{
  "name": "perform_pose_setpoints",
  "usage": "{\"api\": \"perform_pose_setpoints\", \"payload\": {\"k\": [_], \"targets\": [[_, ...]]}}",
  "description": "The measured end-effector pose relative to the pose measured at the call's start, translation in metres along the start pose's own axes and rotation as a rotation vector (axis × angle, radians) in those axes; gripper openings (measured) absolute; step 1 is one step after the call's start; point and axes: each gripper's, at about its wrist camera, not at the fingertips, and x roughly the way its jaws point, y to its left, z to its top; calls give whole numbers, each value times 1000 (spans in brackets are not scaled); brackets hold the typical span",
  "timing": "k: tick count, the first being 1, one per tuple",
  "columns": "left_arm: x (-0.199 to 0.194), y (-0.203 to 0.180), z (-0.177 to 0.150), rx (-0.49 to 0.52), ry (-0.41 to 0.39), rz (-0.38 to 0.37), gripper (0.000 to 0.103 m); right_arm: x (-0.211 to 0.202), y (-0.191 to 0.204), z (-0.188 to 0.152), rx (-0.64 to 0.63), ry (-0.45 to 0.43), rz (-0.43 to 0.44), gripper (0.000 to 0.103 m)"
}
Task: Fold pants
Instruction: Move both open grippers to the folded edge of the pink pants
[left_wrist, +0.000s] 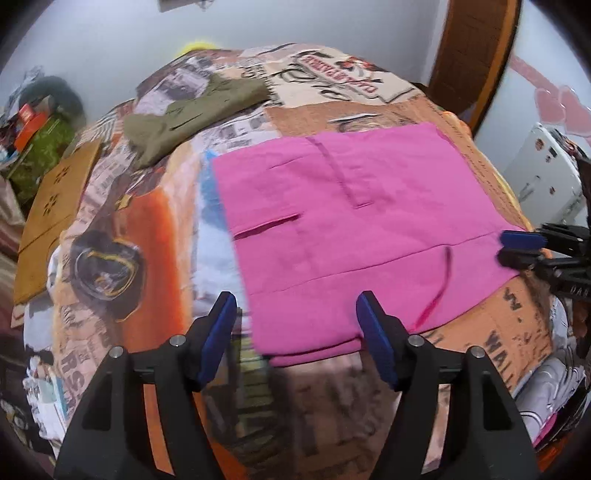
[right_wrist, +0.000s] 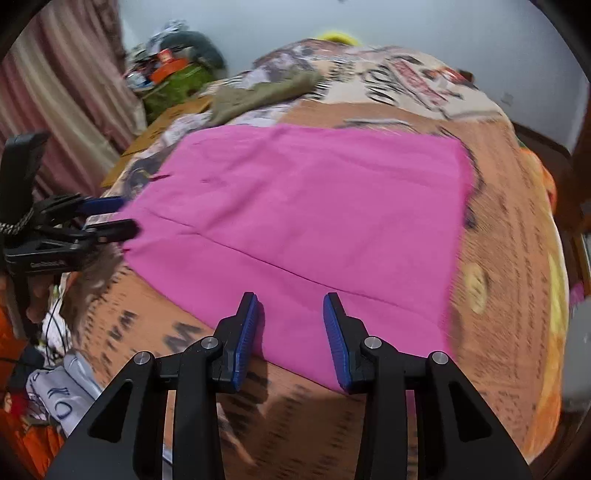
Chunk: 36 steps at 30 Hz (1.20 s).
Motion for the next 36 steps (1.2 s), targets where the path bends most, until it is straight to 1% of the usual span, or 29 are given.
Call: {"api": "perform_pose_setpoints", "payload": {"k": [3,5,7,8,9,11,12,15,18,20,21,23,25,29,33,36], "targets": [[4,14,-4,-72,12,-45,78,-5,-24,-8,79,-4,-37,33],[5,19,-5,-93,16,-60,79,-8,-35,-13,121,-10,-54,32],[5,17,-5,-85,11,-49,81,-10,-43,-19,147,-14,-107,32],[5,15,-5,-77,7,-40,82,-11,-47,-21,169,-10,-115,32],[5,13,-6,-66,1,-29,84,-11,-54,-25,197,-9,-108,32],[6,12,-8,-56,-9,-23,85,-10,-63,-28,233,-6,-82,38],[7,14,-8,-62,-10,-27,86,-9,-64,-29,238,-3,-87,43],[11,22,-10,-101,-4,-49,91,-8,-61,-28,223,1,-107,43],[11,26,-9,-130,5,-71,91,-9,-59,-26,200,7,-117,43],[8,26,-6,-139,13,-73,91,-10,-60,-25,201,16,-113,43],[4,25,-3,-134,6,-70,90,-11,-61,-23,201,22,-112,43],[-9,24,4,-113,-35,-46,90,-14,-60,-18,193,24,-116,43],[-24,24,18,-89,-89,-12,90,-23,-58,-8,174,-7,-122,44],[-35,34,50,-85,-147,26,90,-38,-55,18,142,-79,-124,45],[-25,49,76,-114,-160,46,90,-45,-59,46,135,-144,-116,45],[-9,62,90,-148,-138,33,90,-42,-67,63,140,-169,-116,45]]}}
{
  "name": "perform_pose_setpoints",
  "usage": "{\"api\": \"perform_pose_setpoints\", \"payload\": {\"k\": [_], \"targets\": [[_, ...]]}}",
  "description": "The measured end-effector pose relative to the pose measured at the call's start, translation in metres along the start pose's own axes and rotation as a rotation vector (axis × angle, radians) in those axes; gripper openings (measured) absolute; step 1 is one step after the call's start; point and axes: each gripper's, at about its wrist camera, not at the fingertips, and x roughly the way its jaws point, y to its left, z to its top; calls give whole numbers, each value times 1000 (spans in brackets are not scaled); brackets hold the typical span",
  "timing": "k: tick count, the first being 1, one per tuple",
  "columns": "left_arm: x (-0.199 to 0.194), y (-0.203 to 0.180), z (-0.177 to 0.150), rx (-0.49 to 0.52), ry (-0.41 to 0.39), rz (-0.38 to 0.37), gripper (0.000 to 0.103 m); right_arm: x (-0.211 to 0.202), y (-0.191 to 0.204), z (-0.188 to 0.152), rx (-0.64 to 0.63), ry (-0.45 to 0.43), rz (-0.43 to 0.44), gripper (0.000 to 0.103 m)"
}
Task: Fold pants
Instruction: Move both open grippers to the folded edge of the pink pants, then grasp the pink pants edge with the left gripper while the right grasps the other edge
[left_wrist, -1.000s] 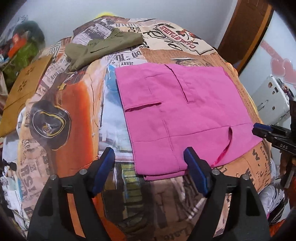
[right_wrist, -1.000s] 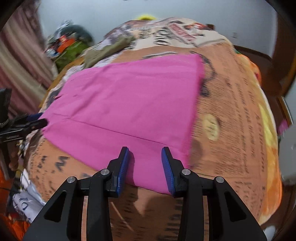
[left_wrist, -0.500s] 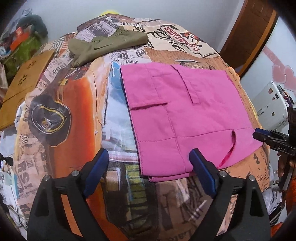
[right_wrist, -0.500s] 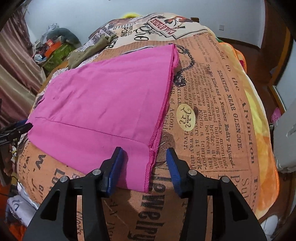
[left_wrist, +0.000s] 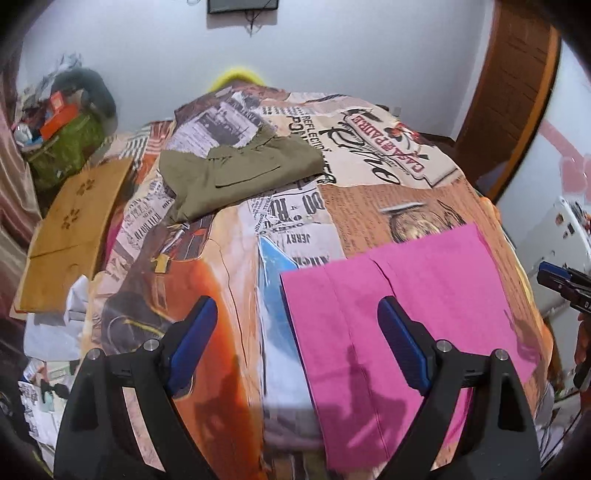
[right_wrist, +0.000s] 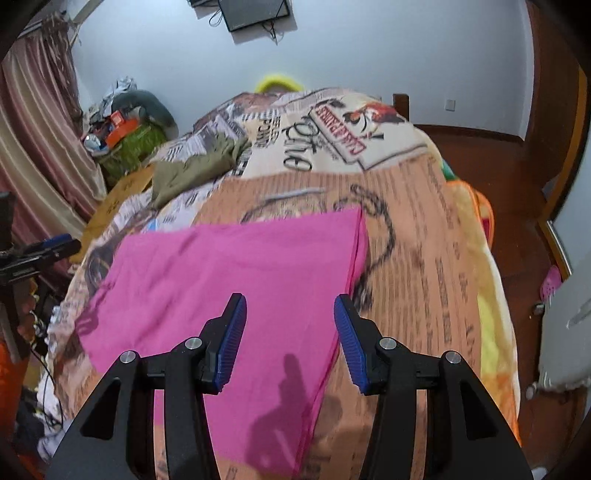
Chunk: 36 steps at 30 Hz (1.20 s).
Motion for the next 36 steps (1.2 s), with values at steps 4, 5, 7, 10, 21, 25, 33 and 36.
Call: {"api": "perform_pose_setpoints", "payload": {"k": [4,5,7,10,21,25,33,36], "targets": [[24,15,13,-52,31,-7,88,11,-7,13,-4,1,-29,45],[29,19,16,-65,40,-11,87,15,-10,16,1,6,-31,45],[40,25,20,-95,63,-28,82,22,-16,21,9,9,-33,45],[54,32,23,-152,109,-89,77,37,-24,30,14,21,-49,45],[102,20,23,-150,239,-141,54,88,-52,49,68,62,-59,45],[110,14,16,-138,265,-178,54,98,-56,52,87,60,-40,45],[106,9,16,-112,242,-193,26,129,-61,50,136,112,28,45],[101,4,17,-79,217,-175,20,130,-60,48,135,102,32,30]]}}
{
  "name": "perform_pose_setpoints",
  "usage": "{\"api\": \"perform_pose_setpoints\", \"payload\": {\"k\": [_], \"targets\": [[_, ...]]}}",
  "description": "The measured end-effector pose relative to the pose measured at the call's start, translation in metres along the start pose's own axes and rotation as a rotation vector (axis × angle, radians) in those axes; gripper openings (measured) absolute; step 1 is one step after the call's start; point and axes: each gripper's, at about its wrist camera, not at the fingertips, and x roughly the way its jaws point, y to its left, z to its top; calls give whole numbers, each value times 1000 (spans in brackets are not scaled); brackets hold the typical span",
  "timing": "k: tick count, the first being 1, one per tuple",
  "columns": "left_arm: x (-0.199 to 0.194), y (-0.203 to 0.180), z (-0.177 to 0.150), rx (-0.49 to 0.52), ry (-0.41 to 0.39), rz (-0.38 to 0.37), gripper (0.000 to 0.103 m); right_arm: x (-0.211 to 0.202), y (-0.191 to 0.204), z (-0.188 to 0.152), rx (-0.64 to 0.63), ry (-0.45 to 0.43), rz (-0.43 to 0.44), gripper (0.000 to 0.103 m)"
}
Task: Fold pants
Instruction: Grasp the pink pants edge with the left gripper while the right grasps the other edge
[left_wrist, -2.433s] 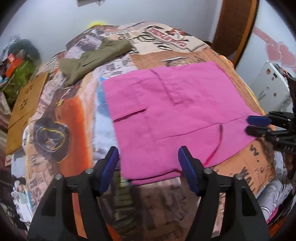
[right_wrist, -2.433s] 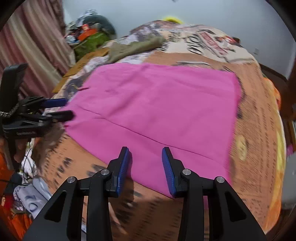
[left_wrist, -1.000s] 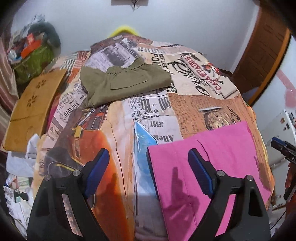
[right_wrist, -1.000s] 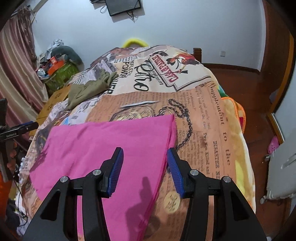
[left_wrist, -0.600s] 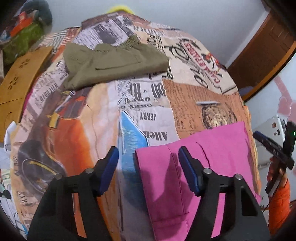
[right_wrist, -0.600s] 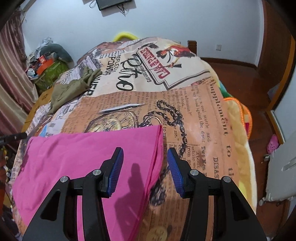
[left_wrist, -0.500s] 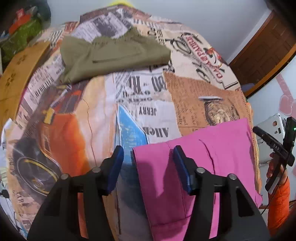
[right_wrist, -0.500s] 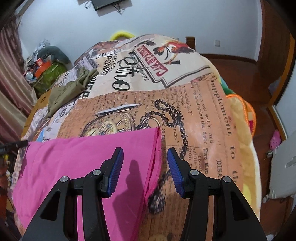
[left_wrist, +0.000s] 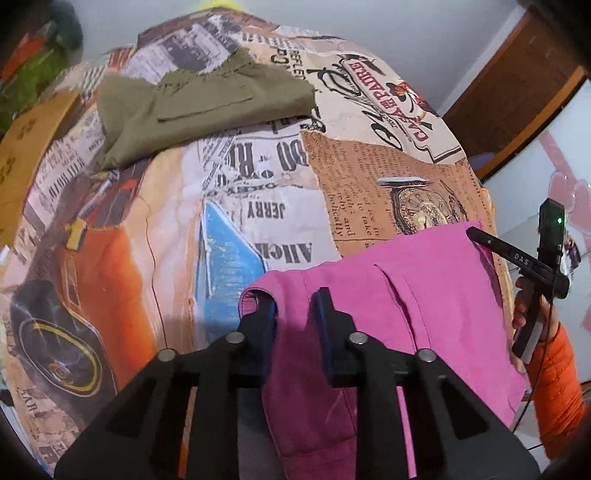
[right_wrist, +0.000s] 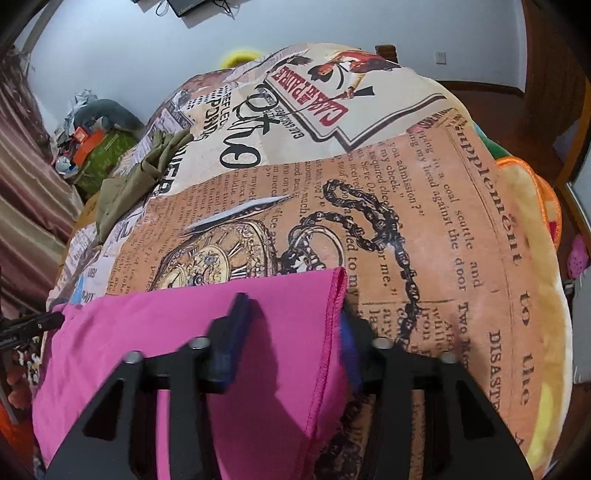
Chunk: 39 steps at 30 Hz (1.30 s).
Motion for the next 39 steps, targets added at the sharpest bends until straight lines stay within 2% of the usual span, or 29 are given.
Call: {"api": "perform_pose_setpoints", "payload": {"k": [1,3,5,7,8,10,12,17,20,23,28,32,35,36,37,39], "targets": [[-1,-3,-1,15,-14,14,19,0,1,-1,-5,0,-6,20],[-3,-7,-2,38,-38,38,18,0,4,-2,-26,-3,-17,8],[-7,-10,-4,56,-70,64,15,0,9,-3,-82,-24,-52,7],[-11,-10,-4,62,-107,124,2,-1,14,-6,-139,-42,-111,4],[-12,-6,-3,52,-115,138,2,1,15,-7,-158,-45,-133,3],[-11,3,-1,18,-100,90,2,4,12,-10,-173,-35,-158,2],[-7,9,-1,-1,-73,75,2,4,9,-10,-162,-28,-145,2],[-3,1,-3,24,-92,143,3,3,12,-11,-191,-53,-195,2],[-7,13,-4,-27,-120,163,3,5,2,-8,-152,-68,-253,1],[-2,26,-7,-60,-79,157,3,4,-8,-7,-99,-51,-234,1],[0,18,-10,-1,-67,194,3,-6,-3,-7,-77,-44,-122,1],[4,16,-8,6,-60,203,3,-12,16,-3,-113,-68,-130,3],[4,16,-7,12,-60,206,3,-15,29,3,-138,-62,-108,11],[4,16,-7,14,-59,206,3,-15,34,4,-149,-63,-99,22],[5,15,-6,17,-57,207,3,-15,39,5,-162,-66,-91,37],[5,15,-5,19,-55,207,3,-13,48,7,-192,-76,-83,52]]}}
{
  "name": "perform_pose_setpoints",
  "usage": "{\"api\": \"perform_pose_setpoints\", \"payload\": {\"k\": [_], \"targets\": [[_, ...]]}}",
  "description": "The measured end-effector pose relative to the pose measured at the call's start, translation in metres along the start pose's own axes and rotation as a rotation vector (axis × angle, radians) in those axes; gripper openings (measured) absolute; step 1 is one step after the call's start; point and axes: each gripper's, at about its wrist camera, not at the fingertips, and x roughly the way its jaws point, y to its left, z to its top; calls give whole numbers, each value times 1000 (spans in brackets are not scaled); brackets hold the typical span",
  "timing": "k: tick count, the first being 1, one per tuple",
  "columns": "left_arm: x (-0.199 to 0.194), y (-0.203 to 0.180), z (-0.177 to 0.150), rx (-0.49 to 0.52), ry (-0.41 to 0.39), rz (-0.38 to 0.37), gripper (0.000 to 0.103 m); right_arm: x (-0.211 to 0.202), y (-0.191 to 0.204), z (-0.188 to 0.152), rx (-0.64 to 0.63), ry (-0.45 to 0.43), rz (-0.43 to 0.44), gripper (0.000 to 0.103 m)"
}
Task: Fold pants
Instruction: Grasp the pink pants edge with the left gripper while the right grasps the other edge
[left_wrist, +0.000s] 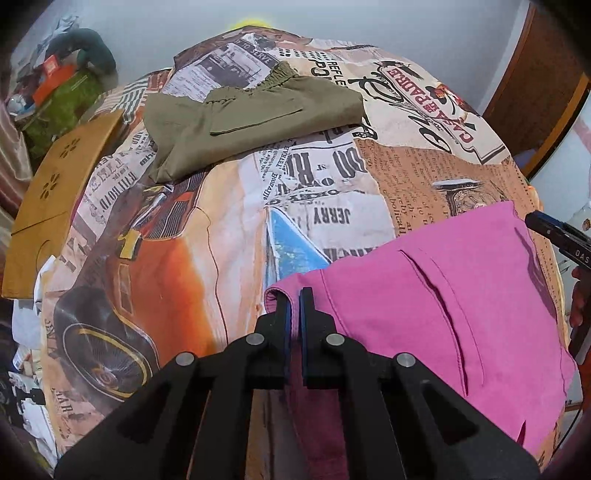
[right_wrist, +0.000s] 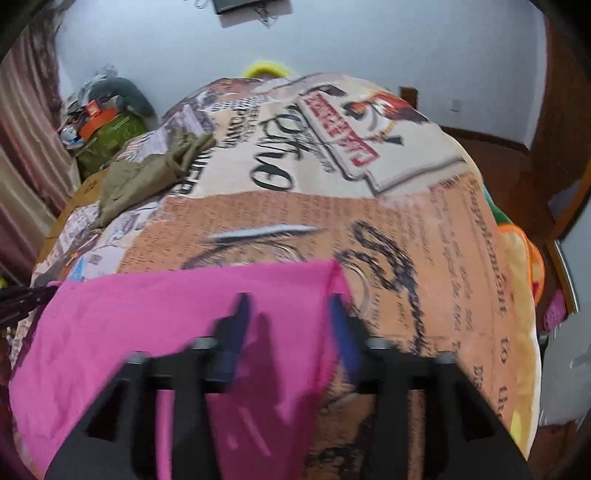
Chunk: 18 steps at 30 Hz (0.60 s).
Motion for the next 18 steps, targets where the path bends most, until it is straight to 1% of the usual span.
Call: {"api": "perform_pose_setpoints", "payload": {"k": [3,6,8,11,12,14,15,16,18], "targets": [[1,-1,0,3,2,1,3,9,7,3,-25,11,-9,55],[1,-1,0,2,4,-5,3,24,-1,5,6,40,-28,55],[3,2,0,-15,12,-21,3,33,-9,6,43,64,-11,55],[5,6,0,-37,17,-42,3,43,-17,8,94,89,55,55],[5,6,0,-37,17,-44,3,46,-16,8,97,92,68,55],[5,5,0,-36,15,-42,3,50,-10,10,60,102,57,54],[5,5,0,-34,15,-41,3,50,-6,10,35,98,48,42],[5,5,0,-29,12,-37,3,51,-1,11,-2,100,30,28],[4,3,0,-19,8,-29,3,54,4,12,-43,109,3,12]]}}
